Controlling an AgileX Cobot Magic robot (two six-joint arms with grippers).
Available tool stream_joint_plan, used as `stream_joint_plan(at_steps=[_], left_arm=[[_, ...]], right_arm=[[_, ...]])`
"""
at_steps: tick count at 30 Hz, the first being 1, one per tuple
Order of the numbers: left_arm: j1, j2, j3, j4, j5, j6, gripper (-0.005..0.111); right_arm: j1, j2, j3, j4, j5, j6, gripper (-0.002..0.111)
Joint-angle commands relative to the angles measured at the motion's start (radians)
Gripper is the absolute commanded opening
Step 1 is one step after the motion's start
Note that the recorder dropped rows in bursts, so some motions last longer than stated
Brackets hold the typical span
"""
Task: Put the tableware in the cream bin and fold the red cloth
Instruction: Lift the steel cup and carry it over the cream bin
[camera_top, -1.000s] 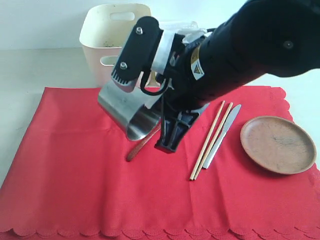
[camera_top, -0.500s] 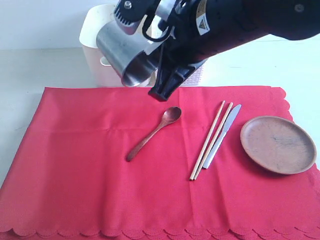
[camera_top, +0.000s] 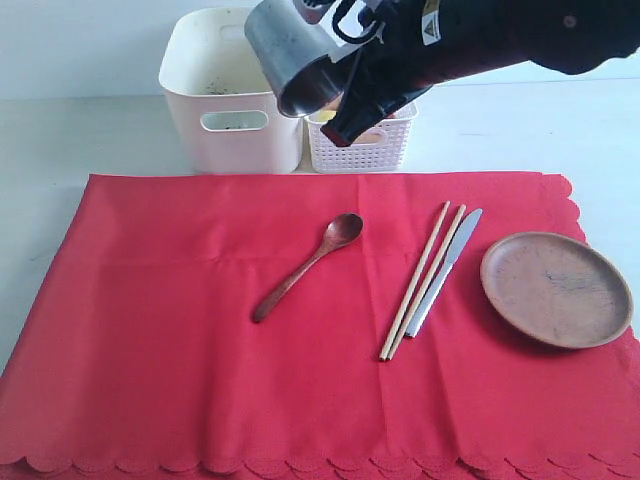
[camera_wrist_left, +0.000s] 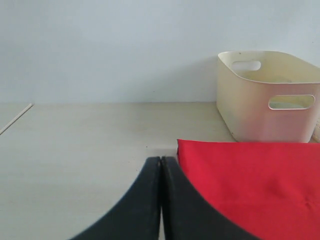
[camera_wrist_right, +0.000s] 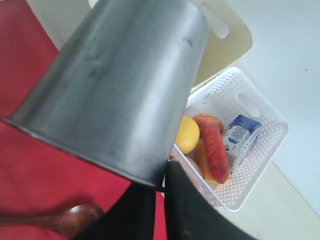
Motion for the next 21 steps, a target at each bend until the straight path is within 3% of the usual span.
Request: stream_joint_plan(at_steps=[1, 15, 21], left_arm=[[0.002, -0.005, 0.003, 0.0, -0.004, -0.006, 0.002], [0.002, -0.005, 0.003, 0.0, -0.004, -0.006, 0.002], [0.002, -0.005, 0.003, 0.0, -0.004, -0.006, 0.002]], right_arm=[[-0.027, 0.084, -0.074, 0.016, -0.041, 0.008, 0.0], [-0.027, 0.382, -0.475, 0.09, 0.046, 0.011, 0.0], [-0.043, 0.465, -0.569, 0.091, 0.065, 0.106, 0.0]])
